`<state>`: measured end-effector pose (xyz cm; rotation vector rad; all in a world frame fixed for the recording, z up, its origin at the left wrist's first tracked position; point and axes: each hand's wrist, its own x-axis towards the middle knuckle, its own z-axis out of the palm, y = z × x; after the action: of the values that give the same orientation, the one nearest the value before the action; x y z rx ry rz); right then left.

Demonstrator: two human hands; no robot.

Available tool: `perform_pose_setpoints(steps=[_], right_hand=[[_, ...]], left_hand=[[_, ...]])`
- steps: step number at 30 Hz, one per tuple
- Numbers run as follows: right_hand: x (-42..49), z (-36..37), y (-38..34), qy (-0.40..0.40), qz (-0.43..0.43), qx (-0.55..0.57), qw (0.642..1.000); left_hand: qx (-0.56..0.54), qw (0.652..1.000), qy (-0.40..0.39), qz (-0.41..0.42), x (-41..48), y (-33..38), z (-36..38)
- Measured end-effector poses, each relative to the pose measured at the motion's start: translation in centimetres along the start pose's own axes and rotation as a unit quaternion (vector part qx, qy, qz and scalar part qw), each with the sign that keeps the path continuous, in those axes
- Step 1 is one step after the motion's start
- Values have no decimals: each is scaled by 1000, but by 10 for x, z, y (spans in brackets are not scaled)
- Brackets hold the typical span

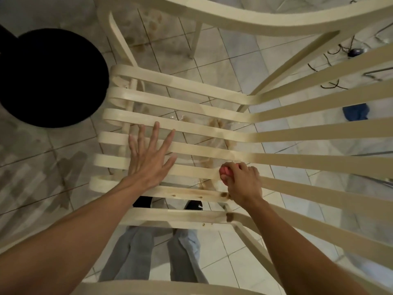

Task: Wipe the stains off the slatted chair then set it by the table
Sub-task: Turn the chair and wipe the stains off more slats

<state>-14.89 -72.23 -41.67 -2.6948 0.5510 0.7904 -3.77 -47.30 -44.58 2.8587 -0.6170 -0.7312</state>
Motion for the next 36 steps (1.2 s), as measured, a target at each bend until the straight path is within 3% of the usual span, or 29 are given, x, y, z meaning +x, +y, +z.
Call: perform_pose_setpoints(steps=[6, 10, 16, 21, 24, 31, 36], right_hand=[[-9, -3, 1, 90, -39, 131, 986], [-17, -7, -4, 38, -66, 147, 986], [-29, -8, 2, -19, -41, -3, 999], [-43, -6, 6, -50, -30, -112, 992], [-53, 0, 6, -64, 18, -163, 984], [-45, 11, 9, -96, 52, -214, 971], [-30, 8, 11, -124, 25, -154, 980]], left_hand=[[6, 998, -57, 21, 3, -6, 2], [4, 997, -74, 22, 2, -4, -2], [12, 996, -88, 23, 3, -3, -5], [23, 995, -100, 18, 3, 0, -7], [28, 994, -105, 16, 2, 0, -9], [24, 994, -107, 21, 3, 0, -11], [23, 993, -109, 26, 4, -2, -10]])
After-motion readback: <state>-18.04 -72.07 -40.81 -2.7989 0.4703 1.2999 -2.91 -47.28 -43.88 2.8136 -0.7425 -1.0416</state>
